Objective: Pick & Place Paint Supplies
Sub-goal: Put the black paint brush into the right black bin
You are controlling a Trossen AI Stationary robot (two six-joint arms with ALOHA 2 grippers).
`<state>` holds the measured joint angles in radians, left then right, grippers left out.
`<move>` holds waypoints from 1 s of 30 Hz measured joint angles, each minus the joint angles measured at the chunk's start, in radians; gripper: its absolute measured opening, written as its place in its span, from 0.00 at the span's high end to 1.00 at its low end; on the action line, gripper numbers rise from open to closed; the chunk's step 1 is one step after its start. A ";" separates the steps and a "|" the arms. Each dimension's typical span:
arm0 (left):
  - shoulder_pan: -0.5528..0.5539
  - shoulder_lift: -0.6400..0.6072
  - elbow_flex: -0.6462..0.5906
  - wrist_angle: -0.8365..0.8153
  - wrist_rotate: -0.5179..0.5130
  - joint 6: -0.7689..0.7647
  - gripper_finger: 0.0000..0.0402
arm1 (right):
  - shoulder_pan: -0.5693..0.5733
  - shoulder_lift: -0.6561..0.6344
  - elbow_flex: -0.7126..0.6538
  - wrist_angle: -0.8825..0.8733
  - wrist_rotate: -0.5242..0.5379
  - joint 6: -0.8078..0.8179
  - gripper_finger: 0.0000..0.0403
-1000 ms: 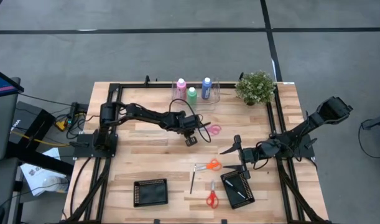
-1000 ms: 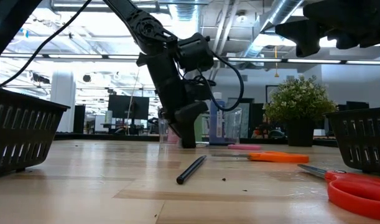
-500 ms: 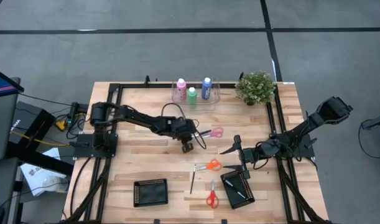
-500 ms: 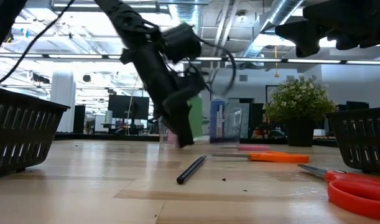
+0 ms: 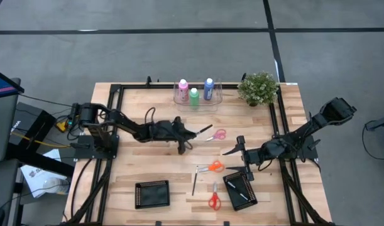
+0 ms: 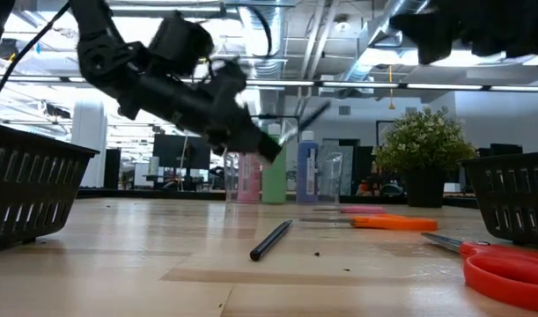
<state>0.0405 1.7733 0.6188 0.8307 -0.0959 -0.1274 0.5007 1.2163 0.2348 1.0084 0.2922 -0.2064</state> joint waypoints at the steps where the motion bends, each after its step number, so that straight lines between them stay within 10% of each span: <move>1: -0.008 -0.001 -0.008 0.028 0.000 0.015 0.95 | 0.002 0.000 0.000 0.025 -0.025 -0.024 0.40; 11: -0.078 -0.001 0.026 0.062 0.034 0.123 0.95 | -0.065 -0.054 -0.208 0.258 -0.048 0.012 0.40; 30: -0.155 0.087 0.329 -0.240 0.326 0.268 0.95 | -0.137 -0.595 -0.226 -0.181 0.293 -0.117 0.40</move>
<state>-0.1148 1.8602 0.9480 0.5904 0.2298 0.1410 0.3633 0.6211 0.0090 0.8273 0.5855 -0.3232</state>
